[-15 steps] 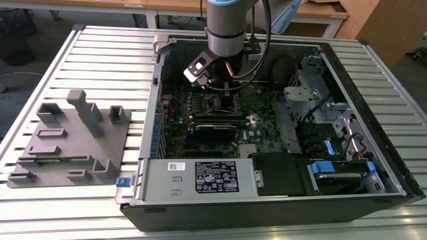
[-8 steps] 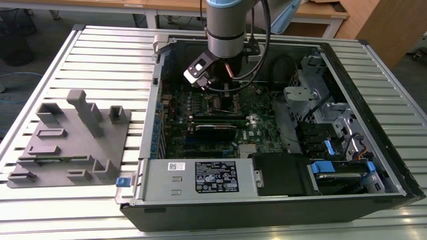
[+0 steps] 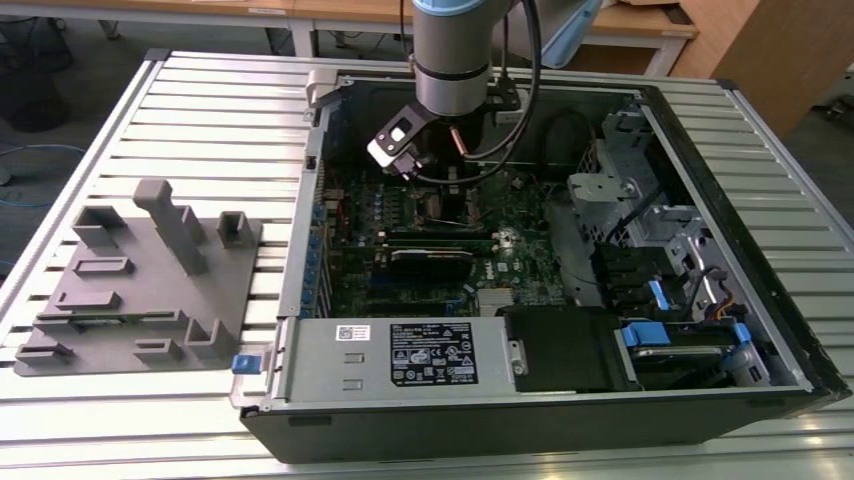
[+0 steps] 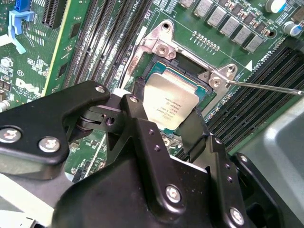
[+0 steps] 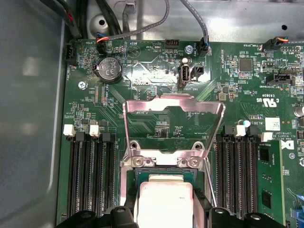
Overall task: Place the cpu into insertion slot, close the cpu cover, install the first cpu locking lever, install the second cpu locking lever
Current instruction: 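Place the cpu into insertion slot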
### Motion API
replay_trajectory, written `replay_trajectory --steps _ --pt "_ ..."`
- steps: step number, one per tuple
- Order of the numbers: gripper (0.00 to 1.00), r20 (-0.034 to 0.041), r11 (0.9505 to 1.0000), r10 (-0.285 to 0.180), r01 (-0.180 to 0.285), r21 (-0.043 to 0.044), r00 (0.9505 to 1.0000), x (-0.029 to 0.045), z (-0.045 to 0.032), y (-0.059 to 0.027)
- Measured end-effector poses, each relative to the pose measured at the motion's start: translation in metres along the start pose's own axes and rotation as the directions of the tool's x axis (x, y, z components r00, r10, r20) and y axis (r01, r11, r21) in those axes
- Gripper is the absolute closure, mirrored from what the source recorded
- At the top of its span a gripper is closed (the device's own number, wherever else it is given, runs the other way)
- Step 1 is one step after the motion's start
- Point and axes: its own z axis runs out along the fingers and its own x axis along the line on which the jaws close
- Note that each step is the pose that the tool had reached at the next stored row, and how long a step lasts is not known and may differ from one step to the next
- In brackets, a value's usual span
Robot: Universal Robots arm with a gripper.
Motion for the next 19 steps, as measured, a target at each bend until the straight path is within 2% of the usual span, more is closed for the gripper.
replay_trajectory --steps 9,11,12,13,14,19 --pt "0.46 -0.0002 1.0 0.0 0.0 -0.0001 1.0 0.0001 0.0002 0.0" --pt "0.45 -0.0022 1.0 0.0 0.0 -0.0016 1.0 0.0004 0.001 0.0002" --pt "0.4 -0.0015 1.0 0.0 0.0 -0.001 1.0 0.0003 0.0008 0.0001" --pt "0.4 -0.0007 1.0 0.0 0.0 -0.0003 1.0 0.0001 0.0004 0.0" --pt "0.33 -0.0002 1.0 0.0 0.0 0.0 1.0 0.0 0.0003 0.0" --pt "0.33 0.0 1.0 0.0 0.0 0.0001 1.0 0.0 -0.0004 0.0"
